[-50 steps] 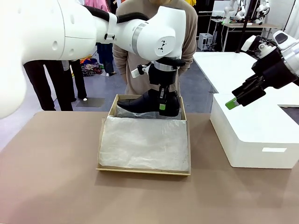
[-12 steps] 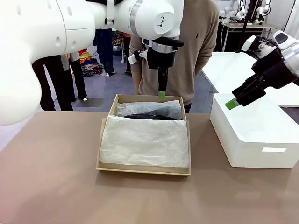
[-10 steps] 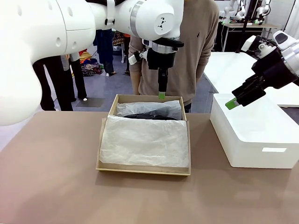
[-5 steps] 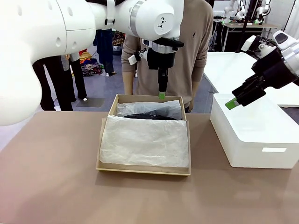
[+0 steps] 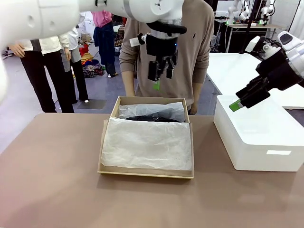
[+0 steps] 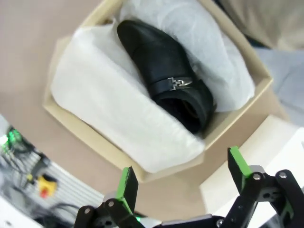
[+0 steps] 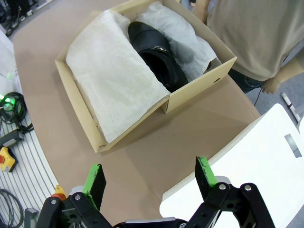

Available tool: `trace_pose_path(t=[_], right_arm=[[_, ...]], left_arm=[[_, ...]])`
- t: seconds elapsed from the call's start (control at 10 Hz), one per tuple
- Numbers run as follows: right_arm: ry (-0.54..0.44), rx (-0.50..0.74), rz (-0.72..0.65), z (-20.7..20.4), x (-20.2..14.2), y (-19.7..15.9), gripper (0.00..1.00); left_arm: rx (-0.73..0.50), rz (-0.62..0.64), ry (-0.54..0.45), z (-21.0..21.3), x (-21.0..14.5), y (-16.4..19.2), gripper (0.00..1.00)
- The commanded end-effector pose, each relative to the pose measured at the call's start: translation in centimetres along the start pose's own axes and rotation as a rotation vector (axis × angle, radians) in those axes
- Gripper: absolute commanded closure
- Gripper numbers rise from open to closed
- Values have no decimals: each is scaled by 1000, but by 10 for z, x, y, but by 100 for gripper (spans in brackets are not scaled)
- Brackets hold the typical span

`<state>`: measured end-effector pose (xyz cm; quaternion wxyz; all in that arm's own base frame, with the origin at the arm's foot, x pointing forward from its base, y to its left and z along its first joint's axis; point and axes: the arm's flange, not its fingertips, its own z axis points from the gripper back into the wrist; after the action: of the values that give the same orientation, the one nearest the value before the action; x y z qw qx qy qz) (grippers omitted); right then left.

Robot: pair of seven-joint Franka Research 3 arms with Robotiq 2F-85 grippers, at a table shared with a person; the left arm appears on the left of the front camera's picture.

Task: Pack the shoes into the box.
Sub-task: Close the Shoes Box.

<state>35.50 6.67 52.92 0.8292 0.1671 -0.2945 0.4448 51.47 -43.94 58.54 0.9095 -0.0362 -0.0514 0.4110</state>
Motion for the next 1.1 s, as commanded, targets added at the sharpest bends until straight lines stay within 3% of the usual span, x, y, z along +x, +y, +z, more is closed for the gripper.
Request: trace_pose_path(t=[0.0, 0.3, 0.4, 0.6, 1.0], right_arm=[[-15, 9, 2, -1, 0, -1, 0], [-15, 9, 2, -1, 0, -1, 0], [-15, 9, 2, -1, 0, -1, 0], [-15, 9, 2, -1, 0, -1, 0], [-15, 9, 2, -1, 0, -1, 0]], left_arm=[[25, -212, 45, 0, 30, 38, 0], [37, -701, 91, 13, 63, 69, 0], [42, -812, 100, 13, 69, 76, 0], [32, -669, 77, 16, 64, 54, 0], [32, -669, 77, 16, 64, 54, 0]])
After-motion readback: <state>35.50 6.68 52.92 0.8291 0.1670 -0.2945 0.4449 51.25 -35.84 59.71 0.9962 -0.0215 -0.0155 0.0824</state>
